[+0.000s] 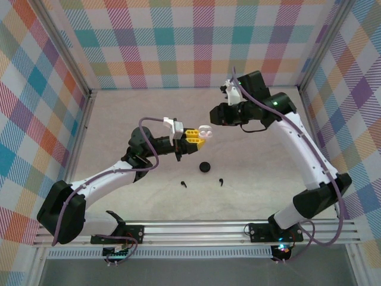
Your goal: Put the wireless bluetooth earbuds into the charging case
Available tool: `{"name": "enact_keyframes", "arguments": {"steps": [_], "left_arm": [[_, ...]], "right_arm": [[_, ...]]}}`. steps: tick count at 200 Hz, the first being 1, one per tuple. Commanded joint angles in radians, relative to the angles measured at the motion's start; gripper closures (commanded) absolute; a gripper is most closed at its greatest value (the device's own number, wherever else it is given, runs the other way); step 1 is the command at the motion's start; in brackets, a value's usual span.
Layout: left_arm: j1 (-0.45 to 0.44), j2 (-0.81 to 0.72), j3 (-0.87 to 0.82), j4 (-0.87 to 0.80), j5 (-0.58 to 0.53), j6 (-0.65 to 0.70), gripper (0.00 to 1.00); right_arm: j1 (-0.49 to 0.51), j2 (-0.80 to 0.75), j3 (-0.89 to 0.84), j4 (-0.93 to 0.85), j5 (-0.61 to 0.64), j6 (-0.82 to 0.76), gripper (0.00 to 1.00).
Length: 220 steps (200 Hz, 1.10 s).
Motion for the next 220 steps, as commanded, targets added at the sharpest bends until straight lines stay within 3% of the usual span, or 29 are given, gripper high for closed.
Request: {"name": "enact_keyframes", "arguments": {"steps": [1,27,57,129,201,220], "left_arm": [[-0.013,0.007,0.05,-0.042,0.052,0.039,1.0],[-0.013,0.023,0.076,-0.078,0.058,0.052,1.0],[-0.013,0.033,0.079,-0.099,-0.016,0.047,1.0],[-0.011,0.068,0.075,-0.075,-0.12,-0.036,1.0],[0.0,0.07,0.11,-0.103,-0.099,-0.166,1.0],[0.006,0.068,0.125,-0.143,-0.095,-0.197,1.0]], "right_arm": [[-0.006,0.025,-0.014,0.037,-0.145,-0.02,0.73],[-0.006,0.037,-0.038,0.07,-0.234,-0.012,0.74],[-0.006,0.012,-0.06,0.085,-0.258,-0.008,0.75],[-0.006,-0.076,-0.096,0.079,-0.204,-0.034,0.74],[-0.006,-0.139,-0.198,0.171,-0.138,-0.096,0.7],[-0.006,-0.186,-0.267,0.241,-0.093,-0.158,0.58]]}}
